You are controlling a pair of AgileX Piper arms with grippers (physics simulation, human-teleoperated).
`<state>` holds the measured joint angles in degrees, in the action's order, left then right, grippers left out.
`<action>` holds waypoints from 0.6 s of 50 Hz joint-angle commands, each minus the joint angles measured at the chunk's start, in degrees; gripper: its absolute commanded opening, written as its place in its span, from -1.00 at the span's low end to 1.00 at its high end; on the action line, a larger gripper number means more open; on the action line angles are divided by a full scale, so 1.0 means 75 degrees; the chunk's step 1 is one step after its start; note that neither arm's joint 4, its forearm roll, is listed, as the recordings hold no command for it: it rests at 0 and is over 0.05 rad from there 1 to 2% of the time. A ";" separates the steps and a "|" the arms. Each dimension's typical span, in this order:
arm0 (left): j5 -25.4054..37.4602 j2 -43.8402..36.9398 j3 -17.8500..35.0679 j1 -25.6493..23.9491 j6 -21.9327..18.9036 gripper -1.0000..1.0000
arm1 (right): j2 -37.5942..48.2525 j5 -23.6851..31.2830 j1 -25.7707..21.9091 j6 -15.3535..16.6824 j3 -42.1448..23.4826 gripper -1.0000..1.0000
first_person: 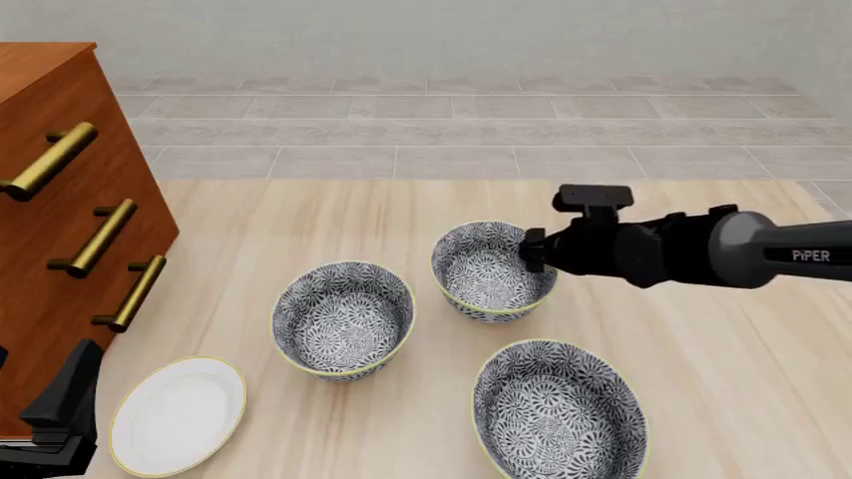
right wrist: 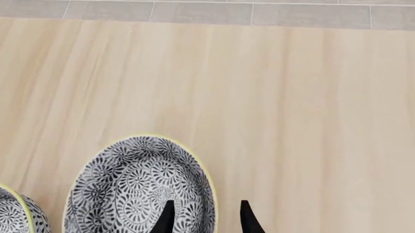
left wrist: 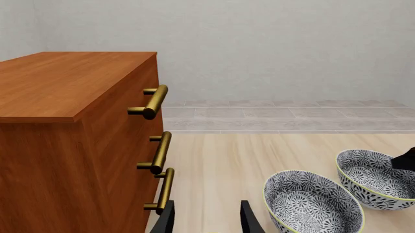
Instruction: Stack the bowl at the front on the bowl in the middle.
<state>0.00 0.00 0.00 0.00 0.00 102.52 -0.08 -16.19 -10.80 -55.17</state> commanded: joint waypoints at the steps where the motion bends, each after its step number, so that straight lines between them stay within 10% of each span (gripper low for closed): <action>1: 0.0000 0.0000 0.0000 0.0000 0.0000 1.00 | 0.0117 -0.0010 -0.0014 -0.0013 -0.0063 1.00; 20: 0.0000 0.0000 0.0000 0.0000 0.0000 1.00 | 0.0191 -0.0063 -0.0074 -0.0086 -0.0070 1.00; 21: 0.0000 0.0000 0.0000 0.0000 0.0000 1.00 | 0.0171 -0.0043 -0.0071 -0.0087 -0.0090 -1.00; 30: 0.0000 0.0000 0.0000 0.0000 0.0000 1.00 | 0.0098 0.0029 0.0044 0.0015 -0.0200 -1.00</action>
<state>0.00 0.00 0.00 0.00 0.00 103.54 -0.23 -16.41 -10.98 -55.99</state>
